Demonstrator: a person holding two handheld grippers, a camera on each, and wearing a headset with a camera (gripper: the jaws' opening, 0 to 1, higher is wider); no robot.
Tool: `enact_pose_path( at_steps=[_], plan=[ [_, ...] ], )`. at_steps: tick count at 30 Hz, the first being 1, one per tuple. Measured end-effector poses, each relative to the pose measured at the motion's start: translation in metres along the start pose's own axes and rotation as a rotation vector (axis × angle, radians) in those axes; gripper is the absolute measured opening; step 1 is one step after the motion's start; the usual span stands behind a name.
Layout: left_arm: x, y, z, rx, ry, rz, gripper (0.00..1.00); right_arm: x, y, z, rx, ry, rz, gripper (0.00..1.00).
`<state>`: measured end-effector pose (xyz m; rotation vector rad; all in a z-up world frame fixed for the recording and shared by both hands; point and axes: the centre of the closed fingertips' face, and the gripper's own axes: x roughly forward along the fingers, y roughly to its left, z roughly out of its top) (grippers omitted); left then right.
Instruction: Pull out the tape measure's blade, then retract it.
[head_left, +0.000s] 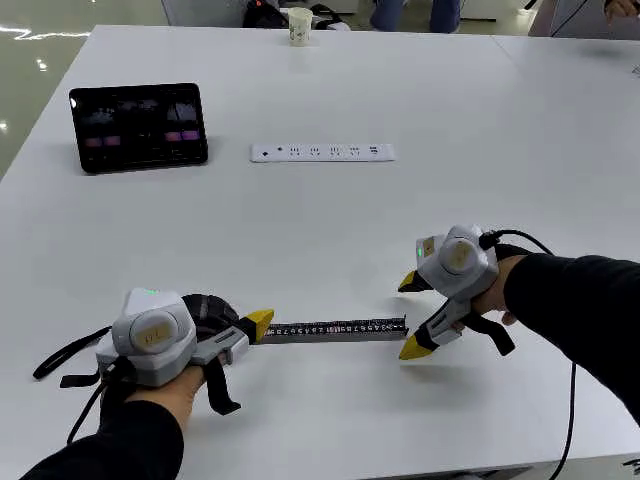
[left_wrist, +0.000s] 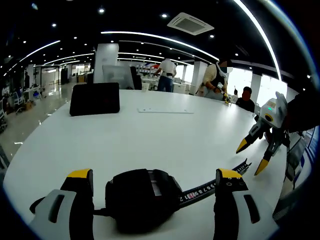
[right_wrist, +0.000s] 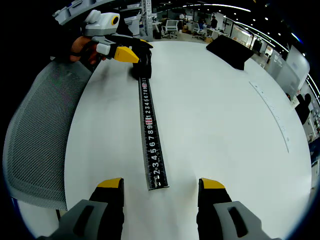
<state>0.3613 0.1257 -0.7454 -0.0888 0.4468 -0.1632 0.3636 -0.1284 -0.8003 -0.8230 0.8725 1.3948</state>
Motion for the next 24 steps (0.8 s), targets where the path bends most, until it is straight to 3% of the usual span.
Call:
enact_pose_path(
  at_steps=[13,22,23,24],
  plan=[
    [0.0000,0.0020,-0.0012,0.011,0.001,0.007,0.99,0.0041,-0.0006,-0.0046,-0.035,0.026,-0.006,0.26],
    [0.0002,0.0018,-0.0006,0.009,-0.006,0.011,0.99,0.0065,0.0038,-0.0055,-0.054,0.044,0.002,0.16],
    [0.0003,0.0019,-0.0014,0.014,-0.002,0.013,0.99,0.0072,0.0014,-0.0049,-0.096,0.049,-0.009,0.14],
    [0.0003,0.0020,-0.0022,0.013,0.002,0.014,0.99,0.0081,0.0049,-0.0052,-0.074,0.049,0.001,0.13]
  ],
)
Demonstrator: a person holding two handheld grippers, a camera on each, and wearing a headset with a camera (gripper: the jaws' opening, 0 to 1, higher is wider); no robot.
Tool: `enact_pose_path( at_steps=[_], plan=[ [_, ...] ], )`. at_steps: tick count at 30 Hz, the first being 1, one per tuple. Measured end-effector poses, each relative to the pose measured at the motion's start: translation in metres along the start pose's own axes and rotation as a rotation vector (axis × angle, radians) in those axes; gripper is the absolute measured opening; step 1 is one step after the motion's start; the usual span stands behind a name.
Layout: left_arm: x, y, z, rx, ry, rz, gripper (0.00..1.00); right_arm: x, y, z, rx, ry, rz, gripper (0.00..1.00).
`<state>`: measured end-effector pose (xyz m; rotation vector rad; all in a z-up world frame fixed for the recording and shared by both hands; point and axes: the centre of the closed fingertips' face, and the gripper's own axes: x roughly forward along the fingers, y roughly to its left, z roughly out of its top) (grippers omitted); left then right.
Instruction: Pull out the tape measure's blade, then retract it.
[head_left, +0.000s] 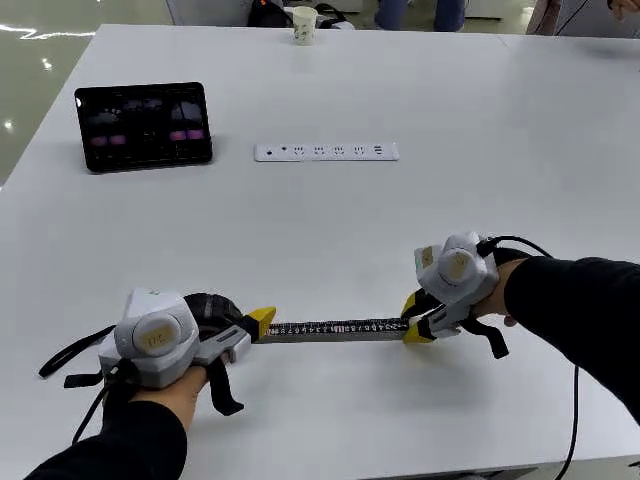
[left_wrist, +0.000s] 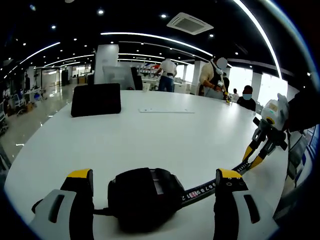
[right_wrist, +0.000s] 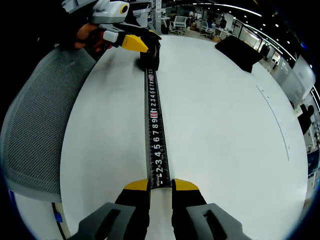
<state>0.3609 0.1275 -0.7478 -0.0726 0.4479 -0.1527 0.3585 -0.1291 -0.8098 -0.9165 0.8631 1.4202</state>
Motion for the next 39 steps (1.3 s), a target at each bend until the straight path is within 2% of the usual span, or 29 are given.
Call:
enact_pose_path(
  at_steps=[4,6,10,11,14,17,18,21,24,26,28,33,39],
  plan=[
    [0.000,0.002,0.000,0.006,0.002,0.013,0.99,0.000,-0.001,-0.001,-0.023,0.012,0.004,0.13],
    [0.000,0.005,0.000,0.019,-0.005,0.022,0.97,0.001,-0.001,-0.001,-0.013,0.016,0.005,0.13],
    [0.000,0.008,-0.002,0.012,0.011,0.045,0.98,0.001,-0.002,-0.001,-0.003,0.022,0.006,0.12],
    [0.001,0.009,-0.003,0.012,0.016,0.048,0.97,0.001,-0.002,-0.001,0.027,0.016,0.005,0.12],
    [0.001,0.010,-0.009,0.020,0.037,0.054,0.92,0.001,-0.002,-0.001,0.040,0.003,0.005,0.11],
    [0.002,0.012,-0.012,0.017,0.051,0.063,0.82,0.001,-0.002,-0.001,0.038,0.014,0.005,0.11],
    [0.004,0.012,-0.013,0.017,0.052,0.064,0.82,0.001,-0.002,0.000,0.023,0.021,0.007,0.11],
    [0.007,0.010,-0.013,0.014,0.058,0.058,0.79,0.001,-0.002,0.000,0.044,0.031,-0.002,0.11],
    [0.009,0.007,-0.012,0.041,0.057,0.055,0.75,0.002,-0.003,0.000,0.054,0.049,-0.002,0.11],
    [0.011,0.006,-0.015,0.053,0.075,0.054,0.74,0.002,-0.002,0.000,0.046,0.070,0.003,0.11],
    [0.010,0.010,-0.021,0.094,0.117,0.069,0.71,0.002,-0.003,0.000,0.044,0.084,0.006,0.11],
    [0.010,0.013,-0.019,0.056,0.110,0.076,0.65,0.002,-0.002,-0.001,0.052,0.090,0.005,0.11],
    [0.010,0.012,-0.021,0.054,0.140,0.056,0.64,0.002,-0.003,-0.002,0.063,0.096,0.013,0.11]
  ],
)
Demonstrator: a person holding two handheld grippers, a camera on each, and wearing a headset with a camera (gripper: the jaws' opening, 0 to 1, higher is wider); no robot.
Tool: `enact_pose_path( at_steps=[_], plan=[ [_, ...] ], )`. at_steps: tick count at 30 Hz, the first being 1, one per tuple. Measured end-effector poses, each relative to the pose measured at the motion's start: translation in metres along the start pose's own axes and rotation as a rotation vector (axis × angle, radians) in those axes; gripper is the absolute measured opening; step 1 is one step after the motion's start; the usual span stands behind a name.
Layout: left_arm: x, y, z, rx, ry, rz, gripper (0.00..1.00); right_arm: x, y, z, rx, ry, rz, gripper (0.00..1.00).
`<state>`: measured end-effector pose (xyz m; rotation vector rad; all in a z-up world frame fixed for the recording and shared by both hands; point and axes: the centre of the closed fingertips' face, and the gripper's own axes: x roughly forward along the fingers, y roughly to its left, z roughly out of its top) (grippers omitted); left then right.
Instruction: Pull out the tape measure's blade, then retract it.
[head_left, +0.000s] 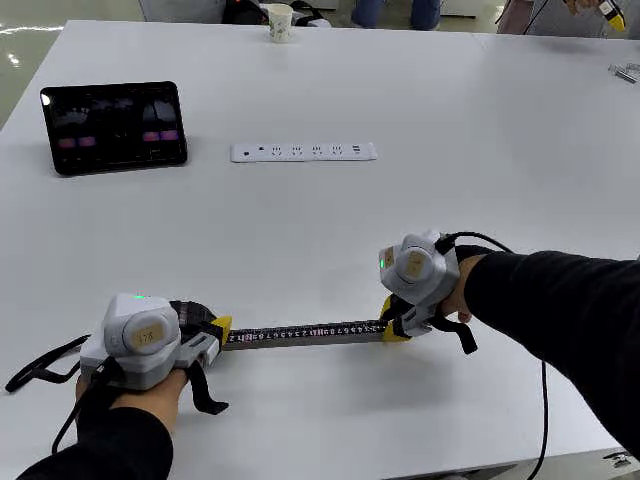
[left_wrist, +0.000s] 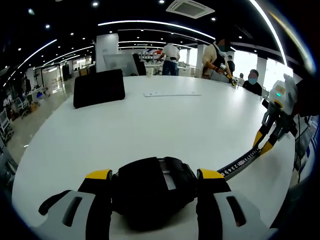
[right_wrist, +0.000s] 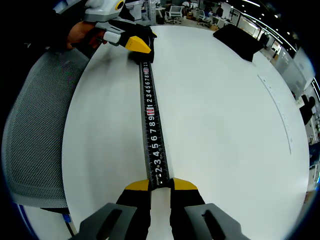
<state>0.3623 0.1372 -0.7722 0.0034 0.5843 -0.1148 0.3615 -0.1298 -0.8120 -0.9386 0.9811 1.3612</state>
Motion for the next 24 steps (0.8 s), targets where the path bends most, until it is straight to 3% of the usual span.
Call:
enact_pose_path(
  at_steps=[7,12,24],
  plan=[
    [0.0009,0.0004,-0.0012,0.014,0.008,0.000,0.62,-0.0001,-0.0008,0.0001,0.034,-0.011,-0.006,0.10],
    [0.0019,0.0007,-0.0027,0.017,0.046,-0.003,0.62,-0.0002,-0.0007,0.0017,0.034,-0.012,-0.002,0.10],
    [0.0012,0.0002,-0.0018,0.019,0.035,-0.014,0.62,0.0010,-0.0004,0.0039,0.035,-0.002,-0.006,0.10]
  ],
)
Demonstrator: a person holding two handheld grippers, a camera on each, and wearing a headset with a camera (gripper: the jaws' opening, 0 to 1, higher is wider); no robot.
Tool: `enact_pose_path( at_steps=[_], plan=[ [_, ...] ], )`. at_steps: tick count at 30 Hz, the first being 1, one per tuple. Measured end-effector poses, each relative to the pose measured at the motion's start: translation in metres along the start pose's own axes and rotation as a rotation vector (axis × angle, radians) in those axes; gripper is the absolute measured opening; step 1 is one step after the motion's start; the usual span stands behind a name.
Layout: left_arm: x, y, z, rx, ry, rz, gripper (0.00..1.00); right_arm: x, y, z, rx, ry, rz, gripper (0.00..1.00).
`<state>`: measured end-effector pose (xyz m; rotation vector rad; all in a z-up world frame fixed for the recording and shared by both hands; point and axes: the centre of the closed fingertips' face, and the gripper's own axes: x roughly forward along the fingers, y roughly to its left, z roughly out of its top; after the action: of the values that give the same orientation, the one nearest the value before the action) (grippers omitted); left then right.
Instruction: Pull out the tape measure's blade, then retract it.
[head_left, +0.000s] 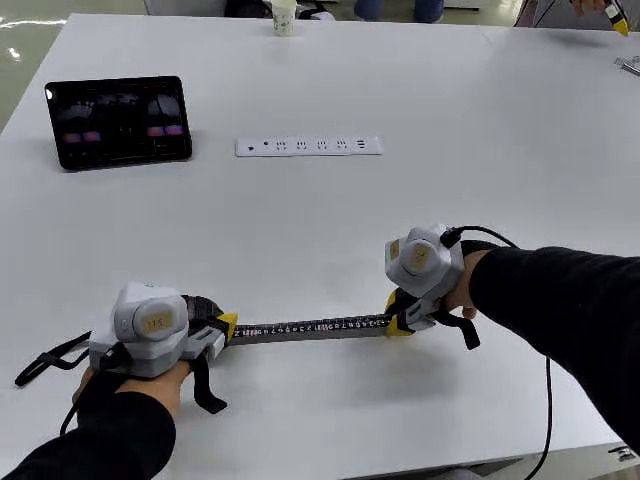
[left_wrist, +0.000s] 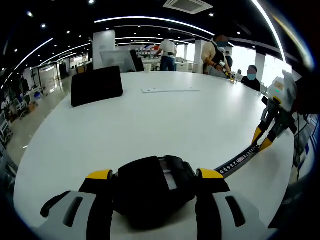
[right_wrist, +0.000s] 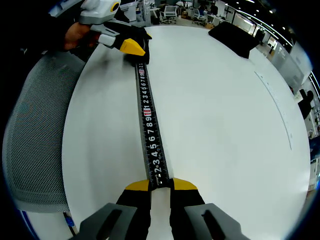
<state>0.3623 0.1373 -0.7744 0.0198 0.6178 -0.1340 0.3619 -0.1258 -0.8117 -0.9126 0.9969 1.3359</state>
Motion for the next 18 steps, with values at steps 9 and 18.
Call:
enact_pose_path(
  at_steps=[9,18],
  plan=[
    [0.0006,0.0001,-0.0011,-0.003,0.021,-0.008,0.62,0.0004,0.0001,0.0011,0.034,-0.005,-0.014,0.10],
    [-0.0002,-0.0001,-0.0019,-0.010,0.034,-0.013,0.62,0.0011,0.0000,0.0031,0.031,0.005,-0.011,0.11]
  ],
)
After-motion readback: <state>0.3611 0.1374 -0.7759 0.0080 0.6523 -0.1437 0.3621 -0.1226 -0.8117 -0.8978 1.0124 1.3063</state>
